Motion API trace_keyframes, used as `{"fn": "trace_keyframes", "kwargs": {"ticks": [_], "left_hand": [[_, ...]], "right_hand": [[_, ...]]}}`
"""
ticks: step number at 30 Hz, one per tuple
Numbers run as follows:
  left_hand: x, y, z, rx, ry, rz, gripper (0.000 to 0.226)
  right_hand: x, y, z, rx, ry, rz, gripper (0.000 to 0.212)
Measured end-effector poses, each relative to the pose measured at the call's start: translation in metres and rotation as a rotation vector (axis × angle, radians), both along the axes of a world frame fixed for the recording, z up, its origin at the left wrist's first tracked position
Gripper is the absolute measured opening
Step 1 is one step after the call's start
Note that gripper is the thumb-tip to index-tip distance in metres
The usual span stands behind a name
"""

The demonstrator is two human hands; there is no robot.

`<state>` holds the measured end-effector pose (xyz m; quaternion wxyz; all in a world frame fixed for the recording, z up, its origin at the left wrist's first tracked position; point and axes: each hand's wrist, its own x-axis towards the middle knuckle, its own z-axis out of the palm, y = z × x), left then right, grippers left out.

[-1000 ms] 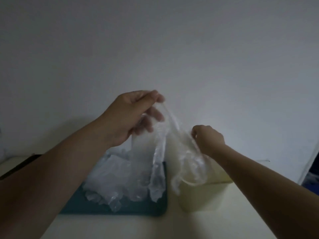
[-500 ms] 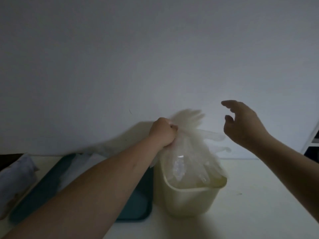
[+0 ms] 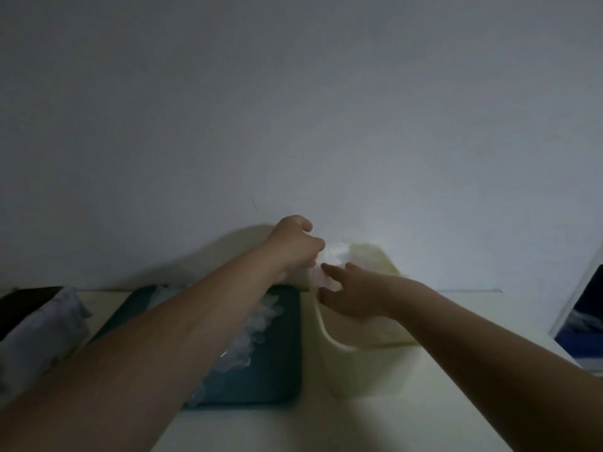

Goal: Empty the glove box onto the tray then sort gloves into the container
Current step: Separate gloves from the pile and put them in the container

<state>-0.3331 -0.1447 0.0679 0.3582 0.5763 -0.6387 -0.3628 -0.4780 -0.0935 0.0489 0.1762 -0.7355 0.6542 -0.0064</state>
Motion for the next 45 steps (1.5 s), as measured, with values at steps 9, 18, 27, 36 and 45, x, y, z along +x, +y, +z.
{"fn": "trace_keyframes", "kwargs": {"ticks": [9, 18, 27, 36, 45], "left_hand": [[0.084, 0.046, -0.032, -0.132, -0.174, -0.047, 0.012], [0.188, 0.08, -0.115, -0.031, -0.657, 0.03, 0.043], [0.204, 0.081, -0.135, -0.156, -0.402, 0.099, 0.015], [0.223, 0.064, -0.134, -0.064, -0.589, 0.004, 0.014], [0.223, 0.067, -0.128, -0.228, -0.421, 0.018, 0.01]], "right_hand": [[0.017, 0.005, -0.013, -0.026, 0.423, 0.117, 0.049], [0.091, 0.053, 0.045, -0.475, -0.025, 0.088, 0.033], [0.145, 0.039, -0.052, -0.166, -0.477, 0.18, 0.048], [0.175, 0.019, -0.076, -0.167, -0.115, 0.25, 0.047], [0.169, 0.023, -0.087, -0.198, -0.087, 0.219, 0.048]]}}
